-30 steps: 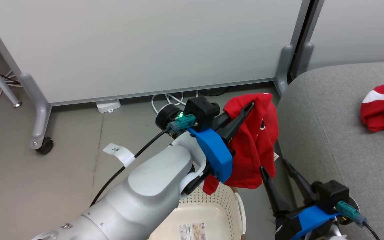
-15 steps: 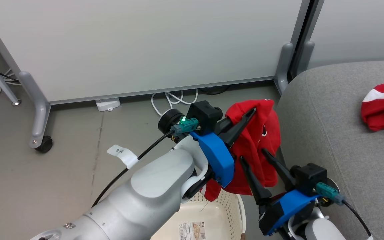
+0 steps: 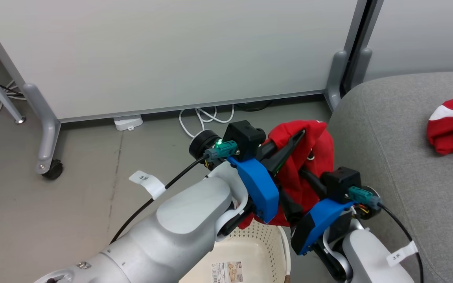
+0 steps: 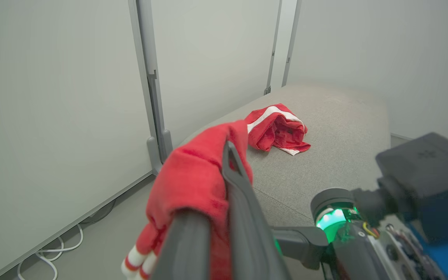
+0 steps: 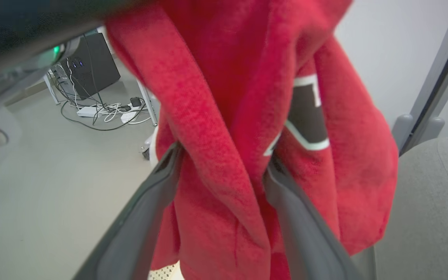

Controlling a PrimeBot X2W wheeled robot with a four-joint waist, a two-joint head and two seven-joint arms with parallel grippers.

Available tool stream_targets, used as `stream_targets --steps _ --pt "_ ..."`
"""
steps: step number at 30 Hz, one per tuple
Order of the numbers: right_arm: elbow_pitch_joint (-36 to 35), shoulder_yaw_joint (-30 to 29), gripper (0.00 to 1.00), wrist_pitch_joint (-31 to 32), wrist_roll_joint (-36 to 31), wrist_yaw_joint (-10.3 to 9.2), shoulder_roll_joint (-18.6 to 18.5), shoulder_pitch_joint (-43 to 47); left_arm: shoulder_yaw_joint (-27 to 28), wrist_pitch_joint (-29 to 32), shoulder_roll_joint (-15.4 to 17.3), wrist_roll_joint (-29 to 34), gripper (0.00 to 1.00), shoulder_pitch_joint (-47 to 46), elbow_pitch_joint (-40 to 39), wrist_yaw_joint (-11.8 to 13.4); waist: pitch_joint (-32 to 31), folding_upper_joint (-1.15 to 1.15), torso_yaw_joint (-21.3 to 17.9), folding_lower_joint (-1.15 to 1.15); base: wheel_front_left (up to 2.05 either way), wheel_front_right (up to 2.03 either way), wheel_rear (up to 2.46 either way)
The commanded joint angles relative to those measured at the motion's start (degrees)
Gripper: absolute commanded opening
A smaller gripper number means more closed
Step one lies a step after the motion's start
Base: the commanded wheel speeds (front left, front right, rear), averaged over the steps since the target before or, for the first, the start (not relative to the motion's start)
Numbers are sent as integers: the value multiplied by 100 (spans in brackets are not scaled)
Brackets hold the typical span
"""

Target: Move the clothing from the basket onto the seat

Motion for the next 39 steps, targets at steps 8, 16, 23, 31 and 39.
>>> stream_targets --steps 8,16,23,31,39 --pt "619 360 35 -145 226 3 -6 -512 -72 -40 -2 -88 0 -72 -7 37 -33 0 -28 0 0 0 0" --pt "1027 635 0 -376 440 3 -6 -673 -118 -41 -3 -142 0 -10 25 52 -88 0 -38 0 0 0 0" --pt "1201 698 0 -513 488 3 -6 -720 -134 -43 -3 -161 0 33 76 80 -144 0 -74 0 0 0 0" --pt "1296 725 0 -597 544 3 -6 -791 -148 -41 -2 -180 51 75 118 83 -148 0 -83 0 0 0 0" --pt "1351 570 0 -714 526 3 -5 -849 -60 -37 -1 -111 100 207 193 74 -136 0 -67 0 0 0 0"
